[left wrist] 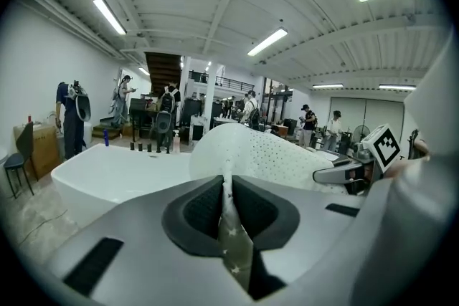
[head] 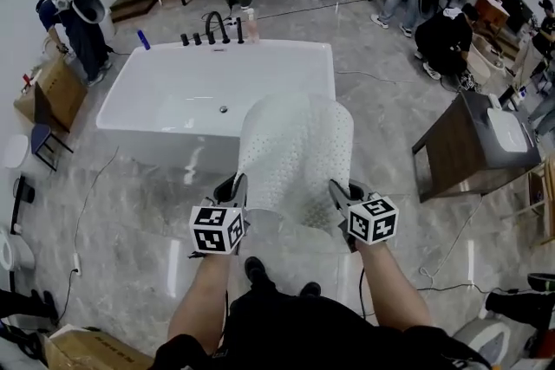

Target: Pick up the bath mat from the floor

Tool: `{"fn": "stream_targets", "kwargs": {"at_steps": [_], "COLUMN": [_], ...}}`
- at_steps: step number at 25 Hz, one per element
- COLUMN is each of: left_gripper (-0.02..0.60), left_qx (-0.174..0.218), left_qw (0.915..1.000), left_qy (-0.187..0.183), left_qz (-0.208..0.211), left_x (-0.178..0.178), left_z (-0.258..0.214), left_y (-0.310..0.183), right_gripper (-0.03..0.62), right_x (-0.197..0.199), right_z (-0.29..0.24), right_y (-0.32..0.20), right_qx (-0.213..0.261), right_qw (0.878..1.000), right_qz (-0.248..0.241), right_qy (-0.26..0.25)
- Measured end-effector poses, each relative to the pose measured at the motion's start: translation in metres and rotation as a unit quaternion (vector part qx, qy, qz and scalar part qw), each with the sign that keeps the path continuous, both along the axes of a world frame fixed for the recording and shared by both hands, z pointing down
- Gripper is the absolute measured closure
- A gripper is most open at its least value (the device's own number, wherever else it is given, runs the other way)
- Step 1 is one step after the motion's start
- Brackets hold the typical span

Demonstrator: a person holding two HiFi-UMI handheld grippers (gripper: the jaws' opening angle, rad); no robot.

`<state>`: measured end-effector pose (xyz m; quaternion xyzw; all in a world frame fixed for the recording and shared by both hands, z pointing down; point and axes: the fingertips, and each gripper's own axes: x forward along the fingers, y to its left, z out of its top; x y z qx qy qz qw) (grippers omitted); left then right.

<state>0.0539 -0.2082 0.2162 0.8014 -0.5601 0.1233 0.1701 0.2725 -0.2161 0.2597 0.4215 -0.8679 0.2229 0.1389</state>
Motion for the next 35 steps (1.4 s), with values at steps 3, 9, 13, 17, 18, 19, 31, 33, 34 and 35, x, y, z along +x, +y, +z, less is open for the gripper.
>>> {"fn": "stream_targets", "kwargs": {"at_steps": [3, 9, 13, 17, 18, 19, 31, 33, 34, 35], "left_gripper": [0.543, 0.541, 0.541, 0.541, 0.54, 0.54, 0.538, 0.538, 0.538, 0.538], "left_qx": [0.018, 0.036, 0.035, 0.027, 0.026, 0.026, 0.055, 0.062, 0.066, 0.07], "left_qw": [0.9998, 0.9993, 0.9993, 0.9995, 0.9995, 0.9996, 0.9967, 0.9959, 0.9953, 0.9948], "left_qy": [0.001, 0.008, 0.013, 0.016, 0.015, 0.015, 0.008, 0.004, 0.003, 0.004], "left_qz": [0.005, 0.002, 0.001, 0.001, -0.002, -0.005, -0.059, -0.066, -0.07, -0.074], "left_x": [-0.019, -0.066, -0.1, -0.122, -0.126, -0.129, -0.118, -0.108, -0.104, -0.1], "left_z": [-0.014, -0.021, -0.015, -0.009, -0.008, -0.007, -0.018, -0.024, -0.029, -0.033], "left_y": [-0.015, -0.026, -0.021, -0.019, -0.021, -0.022, -0.052, -0.058, -0.061, -0.064], "right_gripper": [0.554, 0.554, 0.554, 0.554, 0.554, 0.554, 0.554, 0.554, 0.554, 0.554], "right_x": [-0.023, -0.066, -0.1, -0.126, -0.132, -0.135, -0.115, -0.1, -0.095, -0.089], "right_z": [-0.015, -0.023, -0.017, -0.007, -0.006, -0.005, -0.034, -0.042, -0.047, -0.053], "right_y": [-0.016, -0.034, -0.03, -0.028, -0.028, -0.029, -0.077, -0.089, -0.096, -0.102], "right_qx": [0.014, 0.025, 0.021, 0.012, 0.008, 0.004, 0.04, 0.051, 0.056, 0.062], "right_qw": [1.0, 1.0, 1.0, 1.0, 1.0, 1.0, 0.998, 0.997, 0.996, 0.996], "right_qz": [0.0, 0.004, 0.008, 0.003, -0.002, -0.008, -0.058, -0.063, -0.065, -0.067], "right_qy": [0.0, 0.012, 0.001, -0.002, -0.003, -0.003, -0.003, -0.006, -0.007, -0.009]}}
